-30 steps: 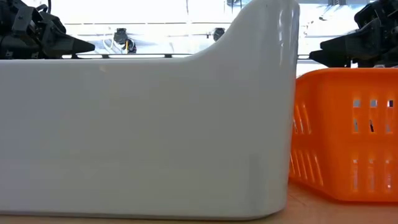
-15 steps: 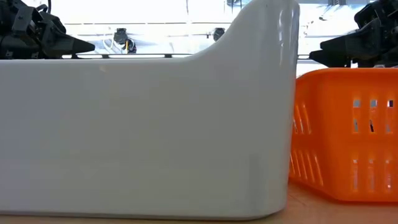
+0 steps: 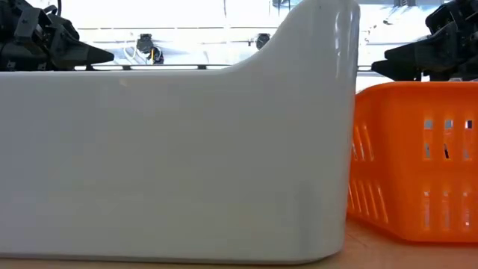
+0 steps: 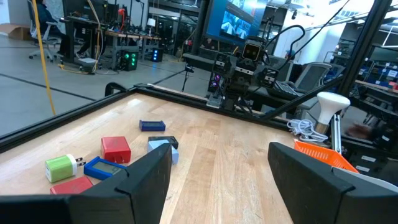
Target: Pick & Place Office items
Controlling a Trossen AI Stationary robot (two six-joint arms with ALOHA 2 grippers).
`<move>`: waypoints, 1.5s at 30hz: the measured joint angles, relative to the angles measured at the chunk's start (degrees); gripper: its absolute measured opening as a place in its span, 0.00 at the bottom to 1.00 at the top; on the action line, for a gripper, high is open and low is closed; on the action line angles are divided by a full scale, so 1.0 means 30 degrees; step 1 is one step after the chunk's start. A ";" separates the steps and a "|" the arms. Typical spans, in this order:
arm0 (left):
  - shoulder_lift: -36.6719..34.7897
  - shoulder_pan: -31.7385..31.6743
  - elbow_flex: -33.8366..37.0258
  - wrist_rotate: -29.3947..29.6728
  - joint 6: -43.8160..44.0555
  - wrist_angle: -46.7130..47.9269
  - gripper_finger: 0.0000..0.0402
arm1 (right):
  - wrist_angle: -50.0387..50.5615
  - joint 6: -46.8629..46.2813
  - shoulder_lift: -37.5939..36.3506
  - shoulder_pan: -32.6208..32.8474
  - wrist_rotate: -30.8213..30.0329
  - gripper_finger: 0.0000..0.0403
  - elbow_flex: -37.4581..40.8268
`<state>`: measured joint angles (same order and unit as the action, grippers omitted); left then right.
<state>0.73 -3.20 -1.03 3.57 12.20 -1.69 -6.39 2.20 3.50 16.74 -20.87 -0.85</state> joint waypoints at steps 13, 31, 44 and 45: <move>0.0007 0.0007 0.0005 -0.0004 -0.0005 0.0000 0.68 | -0.0001 0.0000 -0.0004 0.0005 0.0001 0.56 0.0004; 0.0007 0.0007 0.0005 -0.0005 -0.0005 0.0000 0.67 | -0.0082 -0.0005 -0.0004 0.0001 0.0002 0.56 0.0001; 0.0007 0.0005 0.0005 0.0002 -0.0005 0.0000 0.67 | -0.0804 -0.9761 -0.0004 0.0006 0.0016 0.56 -0.0001; 0.0007 0.0007 -0.0002 0.0002 -0.0005 0.0000 0.67 | -0.0798 -1.0039 0.0004 0.0006 0.0009 0.56 0.0004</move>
<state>0.75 -3.18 -1.04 3.57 12.19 -1.69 -8.78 -27.92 3.51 16.75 -20.84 -0.84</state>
